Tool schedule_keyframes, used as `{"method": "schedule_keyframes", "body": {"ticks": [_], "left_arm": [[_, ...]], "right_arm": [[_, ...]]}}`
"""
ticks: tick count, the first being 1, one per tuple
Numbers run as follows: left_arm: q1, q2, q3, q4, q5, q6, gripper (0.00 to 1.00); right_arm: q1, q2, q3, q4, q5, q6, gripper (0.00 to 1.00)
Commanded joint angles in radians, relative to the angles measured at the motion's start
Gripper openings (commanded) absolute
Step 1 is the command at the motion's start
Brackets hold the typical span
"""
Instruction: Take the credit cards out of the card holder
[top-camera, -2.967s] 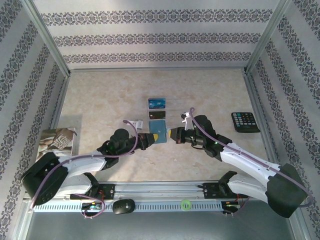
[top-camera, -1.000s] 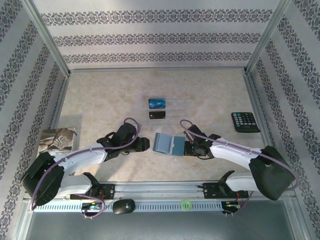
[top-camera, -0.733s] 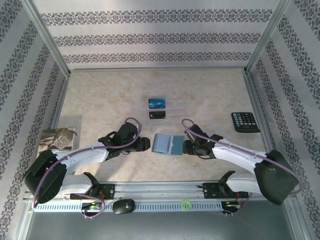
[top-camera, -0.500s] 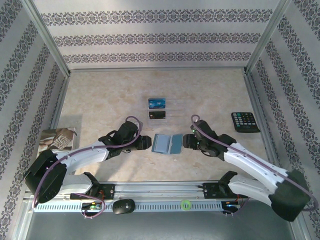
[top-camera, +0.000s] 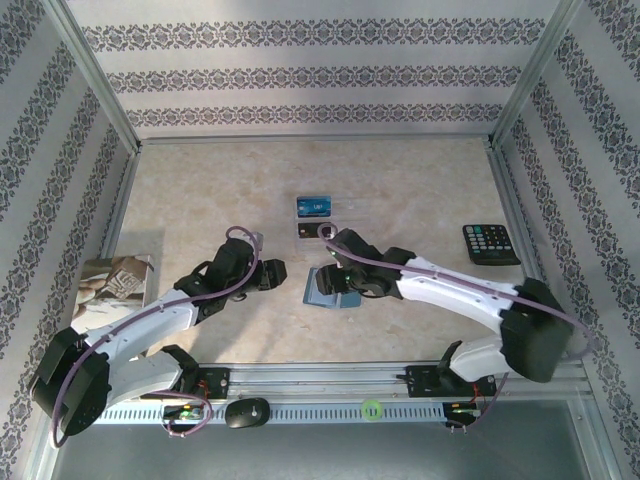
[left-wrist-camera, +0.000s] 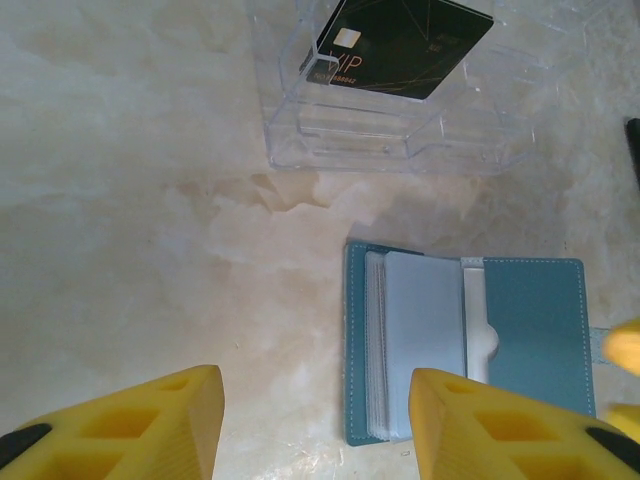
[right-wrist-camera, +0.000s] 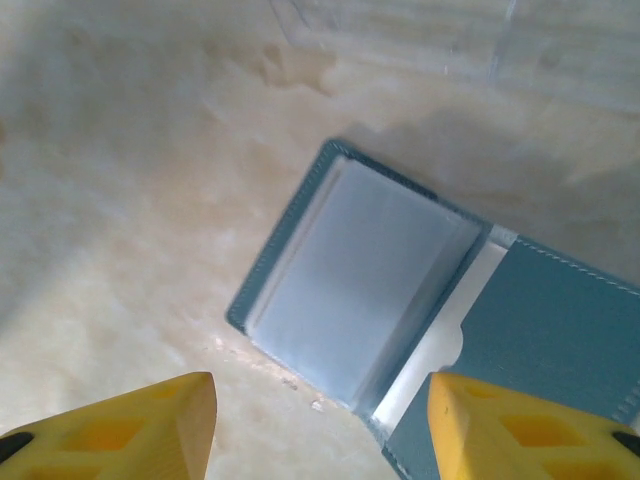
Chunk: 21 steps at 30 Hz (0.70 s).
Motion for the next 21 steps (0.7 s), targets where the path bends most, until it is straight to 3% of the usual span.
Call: {"method": "schedule_keyframes", "body": {"ticks": [1,6,8,13,16,21], "left_arm": [[0.014,-0.004,-0.022,-0.042,0.018,0.009,0.52],[0.018,0.019,-0.039,0.008,0.053,-0.001,0.52],[0.017,0.045,-0.035,0.023,0.068,-0.002,0.5],[0.018,0.105,-0.026,0.058,0.097,-0.004,0.45],[0.017,0.126,-0.02,0.066,0.104,-0.004,0.45],[0.018,0.124,-0.011,0.038,0.106,0.002,0.45]], "right_arm": [[-0.024,0.06,-0.005,0.031,0.002,0.027,0.59],[-0.099,0.07,-0.126,0.148,-0.021,0.065,0.62],[-0.125,0.063,-0.16,0.179,-0.02,0.052,0.58],[-0.195,0.107,-0.185,0.207,-0.067,-0.013,0.21],[-0.217,0.178,-0.152,0.226,-0.152,-0.08,0.14],[-0.217,0.273,-0.064,0.222,-0.255,-0.166,0.1]]}}
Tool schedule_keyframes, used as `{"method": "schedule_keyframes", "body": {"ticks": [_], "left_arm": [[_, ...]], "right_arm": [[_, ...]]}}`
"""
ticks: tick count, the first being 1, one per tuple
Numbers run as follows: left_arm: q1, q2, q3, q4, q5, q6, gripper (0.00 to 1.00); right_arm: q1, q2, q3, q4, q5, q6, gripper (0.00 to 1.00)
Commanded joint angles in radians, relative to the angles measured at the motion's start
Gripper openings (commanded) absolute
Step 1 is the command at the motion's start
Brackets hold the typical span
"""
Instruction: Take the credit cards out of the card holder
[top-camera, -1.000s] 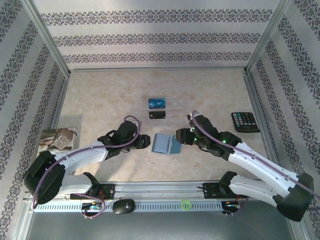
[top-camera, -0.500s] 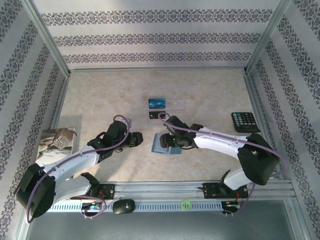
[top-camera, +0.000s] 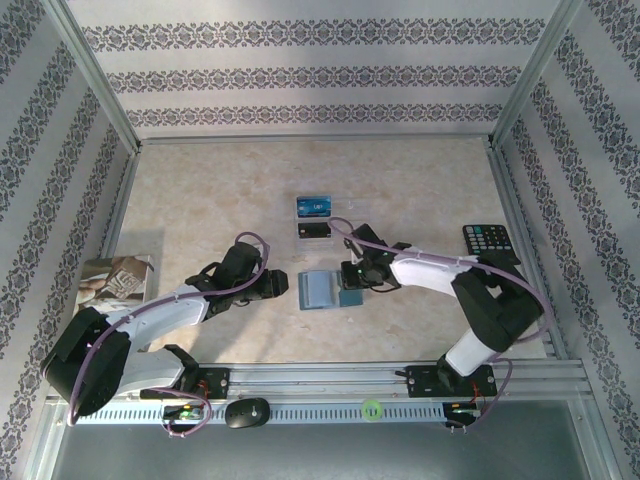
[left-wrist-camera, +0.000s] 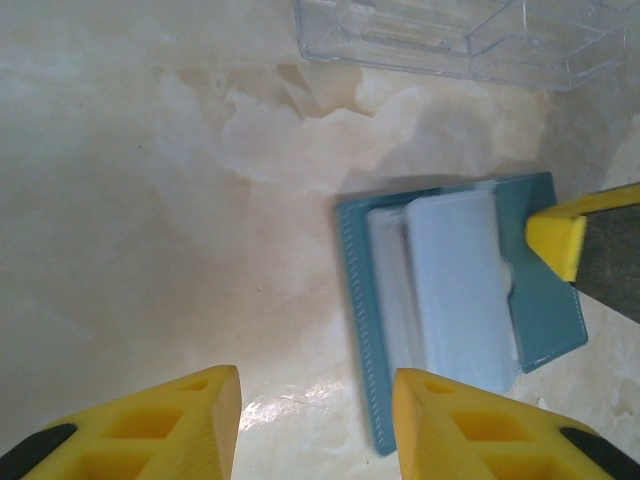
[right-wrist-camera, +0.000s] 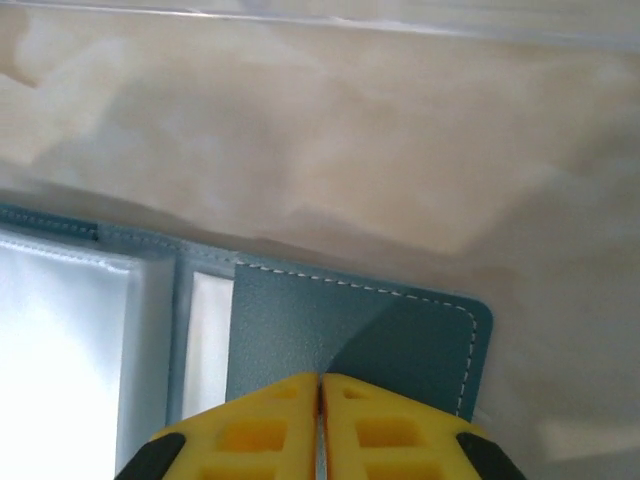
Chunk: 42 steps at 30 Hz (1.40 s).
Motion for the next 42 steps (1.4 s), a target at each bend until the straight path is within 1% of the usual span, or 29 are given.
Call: {"method": "schedule_keyframes", "body": {"ticks": [1,5,6,8,10,11,13,15,17,18,21,25,33,36,42], "left_arm": [[0.011,-0.008,0.015,0.0,0.006,0.003,0.45],[0.011,-0.029,0.009,-0.022,-0.002,0.004,0.45],[0.01,-0.037,0.008,-0.03,-0.006,0.003,0.45],[0.011,-0.056,0.008,-0.043,-0.017,0.007,0.46],[0.013,-0.083,0.013,-0.069,-0.035,0.013,0.48],[0.017,-0.096,0.016,-0.08,-0.041,0.016,0.48],[0.032,-0.126,0.019,-0.099,-0.049,0.024,0.5],[0.053,-0.156,0.021,-0.124,-0.049,0.032,0.51],[0.081,-0.189,0.021,-0.15,-0.051,0.038,0.51],[0.092,-0.207,0.019,-0.159,-0.05,0.041,0.51],[0.125,-0.25,0.015,-0.191,-0.051,0.047,0.52],[0.152,-0.282,0.002,-0.213,-0.041,0.047,0.52],[0.166,-0.294,-0.024,-0.215,-0.027,0.038,0.53],[0.166,-0.293,-0.024,-0.209,-0.024,0.04,0.55],[0.171,-0.29,-0.024,-0.206,-0.021,0.042,0.55]], "right_arm": [[0.005,0.062,0.039,0.013,-0.101,-0.075,0.1],[0.023,0.07,0.061,0.0,-0.074,-0.07,0.12],[0.032,0.058,0.063,-0.007,-0.054,-0.069,0.14],[0.061,0.015,0.06,-0.013,-0.002,-0.073,0.25],[0.102,-0.042,0.062,-0.028,0.058,-0.085,0.39],[0.12,-0.068,0.063,-0.033,0.079,-0.09,0.44],[0.164,-0.132,0.067,-0.052,0.142,-0.099,0.5],[0.208,-0.189,0.071,-0.064,0.205,-0.117,0.53],[0.238,-0.217,0.077,-0.08,0.224,-0.133,0.55],[0.242,-0.207,0.092,-0.101,0.207,-0.134,0.56],[0.267,-0.135,0.128,-0.14,0.181,-0.155,0.57],[0.324,-0.027,0.187,-0.18,0.219,-0.195,0.59],[0.386,0.07,0.259,-0.218,0.302,-0.222,0.67],[0.391,0.1,0.268,-0.22,0.303,-0.223,0.7],[0.398,0.141,0.283,-0.223,0.297,-0.22,0.72]]}}
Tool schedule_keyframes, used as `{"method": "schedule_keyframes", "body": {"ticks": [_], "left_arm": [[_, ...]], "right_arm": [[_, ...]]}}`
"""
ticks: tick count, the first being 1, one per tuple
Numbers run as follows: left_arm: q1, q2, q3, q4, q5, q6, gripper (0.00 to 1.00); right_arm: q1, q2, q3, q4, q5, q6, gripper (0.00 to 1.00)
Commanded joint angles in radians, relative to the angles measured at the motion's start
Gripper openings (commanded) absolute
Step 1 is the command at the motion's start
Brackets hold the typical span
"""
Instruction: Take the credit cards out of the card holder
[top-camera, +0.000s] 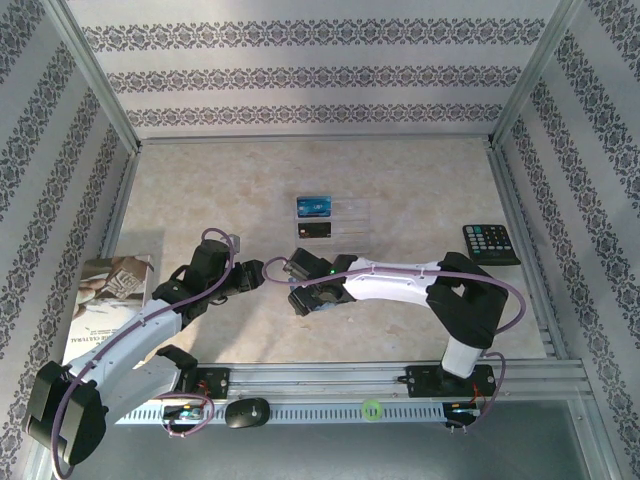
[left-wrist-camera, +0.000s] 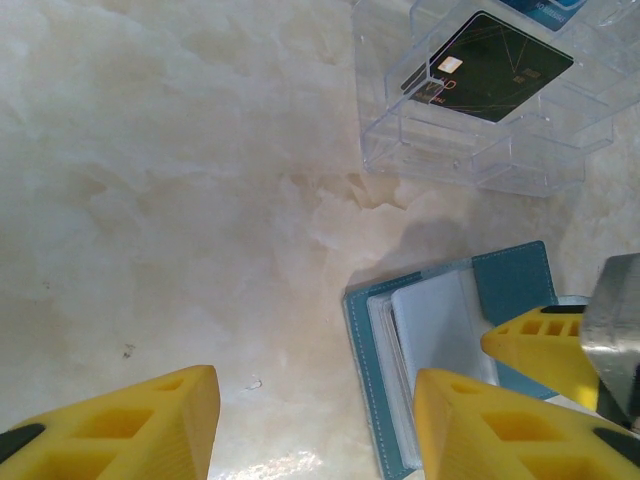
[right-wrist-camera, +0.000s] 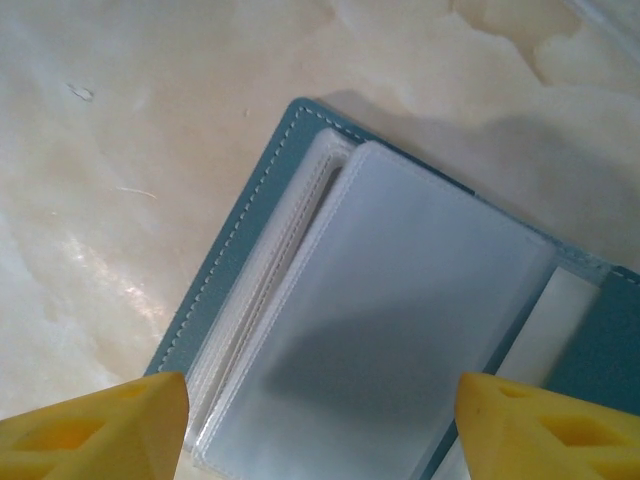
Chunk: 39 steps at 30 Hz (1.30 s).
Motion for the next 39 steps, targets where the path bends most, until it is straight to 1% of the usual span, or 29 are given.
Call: {"method": "schedule_keyframes", "body": {"ticks": [1,4,8,10,14,17,20,23,27,29,30,34,35,38,39], "left_arm": [[0.015,-0.01,-0.013,-0.019,0.011,0.015,0.54],[0.017,-0.007,-0.015,-0.014,0.015,0.015,0.55],[0.017,0.003,-0.012,-0.006,0.03,0.015,0.54],[0.017,0.013,-0.011,0.006,0.042,0.017,0.54],[0.017,0.038,-0.013,0.043,0.078,0.01,0.52],[0.013,0.07,-0.007,0.075,0.109,0.005,0.48],[0.003,0.098,-0.002,0.105,0.13,-0.001,0.43],[-0.023,0.125,0.007,0.136,0.133,-0.006,0.4],[-0.076,0.187,0.025,0.176,0.129,-0.012,0.37],[-0.114,0.222,0.025,0.223,0.127,-0.021,0.35],[-0.131,0.243,0.027,0.242,0.125,-0.026,0.35],[-0.188,0.336,0.04,0.32,0.132,-0.039,0.25],[-0.199,0.354,0.04,0.35,0.135,-0.044,0.21],[-0.219,0.398,0.047,0.42,0.153,-0.049,0.04],[-0.226,0.412,0.05,0.433,0.156,-0.052,0.0]], "right_arm": [[0.017,0.029,0.027,-0.028,0.022,-0.007,0.72],[0.017,0.054,0.027,-0.033,0.026,0.001,0.71],[0.015,0.074,0.01,-0.026,0.026,0.018,0.63],[0.013,0.068,-0.011,-0.002,0.021,0.03,0.61],[-0.011,0.027,-0.071,0.084,-0.039,0.051,0.52],[-0.033,-0.002,-0.109,0.144,-0.084,0.061,0.48],[-0.057,-0.018,-0.145,0.197,-0.126,0.079,0.39],[-0.072,-0.026,-0.173,0.235,-0.148,0.094,0.26],[-0.079,-0.032,-0.194,0.272,-0.162,0.108,0.15],[-0.089,-0.045,-0.224,0.312,-0.176,0.128,0.07],[-0.095,-0.055,-0.24,0.339,-0.186,0.14,0.06],[-0.111,-0.098,-0.29,0.404,-0.209,0.167,0.03],[-0.113,-0.105,-0.296,0.413,-0.214,0.169,0.03],[-0.124,-0.106,-0.313,0.425,-0.235,0.185,0.0],[-0.124,-0.107,-0.32,0.433,-0.235,0.191,0.0]]}}
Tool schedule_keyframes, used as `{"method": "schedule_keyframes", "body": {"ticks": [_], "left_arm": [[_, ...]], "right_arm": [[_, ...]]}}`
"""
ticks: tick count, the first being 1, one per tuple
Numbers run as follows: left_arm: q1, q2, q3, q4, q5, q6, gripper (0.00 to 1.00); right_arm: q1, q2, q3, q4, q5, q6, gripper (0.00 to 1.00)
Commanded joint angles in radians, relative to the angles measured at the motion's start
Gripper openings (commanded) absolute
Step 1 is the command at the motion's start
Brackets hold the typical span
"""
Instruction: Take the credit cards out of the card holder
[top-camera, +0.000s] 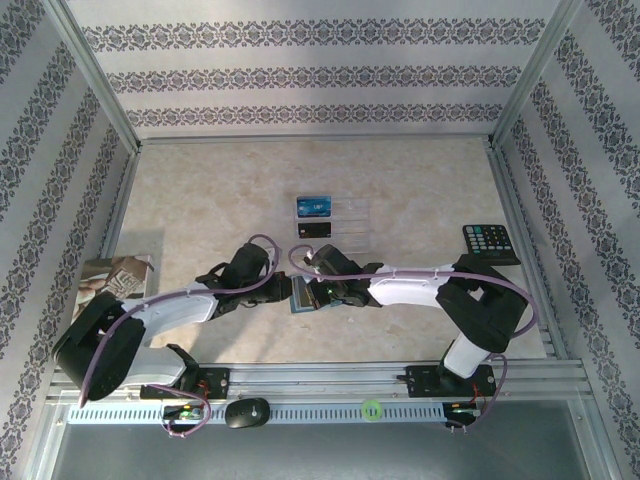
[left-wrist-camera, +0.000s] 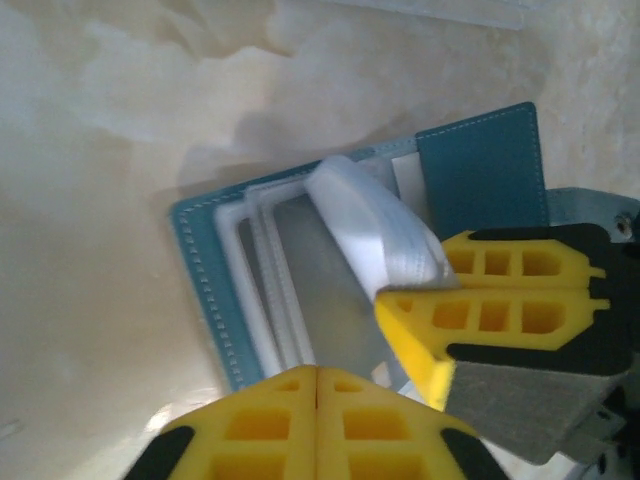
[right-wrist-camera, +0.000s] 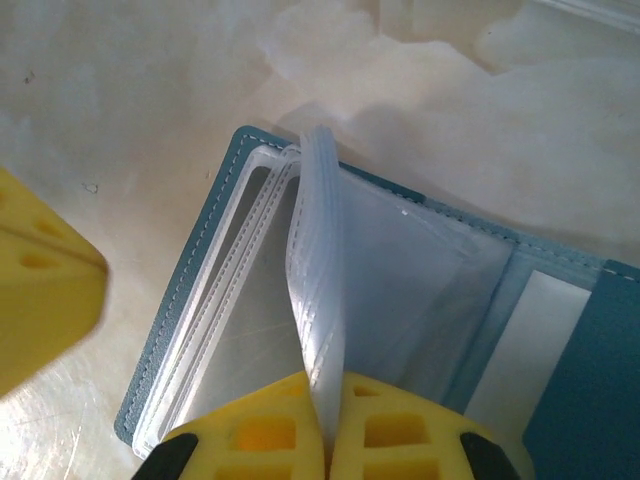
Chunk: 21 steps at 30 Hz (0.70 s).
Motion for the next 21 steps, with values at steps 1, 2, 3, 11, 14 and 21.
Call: {"method": "schedule_keyframes", "body": {"ticks": [1,2,3,11,14,21], "left_arm": [[-0.026,0.045,0.043,0.125,0.032,-0.01,0.0],[-0.031,0.064,0.049,0.128,0.04,-0.012,0.0],[-0.036,0.081,0.051,0.137,0.048,-0.013,0.0],[-0.055,0.191,0.089,0.106,0.086,-0.031,0.0],[-0.055,0.199,0.092,0.026,0.049,-0.027,0.0],[-0.053,0.241,0.107,-0.086,0.058,0.014,0.0]], "right_arm": [[-0.005,-0.008,-0.042,0.011,-0.044,0.04,0.0],[-0.005,-0.008,-0.044,0.014,-0.045,0.046,0.0],[-0.005,-0.008,-0.047,0.017,-0.048,0.051,0.0],[-0.005,-0.025,-0.059,0.023,-0.041,0.072,0.0],[-0.005,-0.035,-0.069,0.02,-0.024,0.081,0.02],[-0.005,-0.102,-0.111,-0.039,0.101,0.144,0.23]]}}
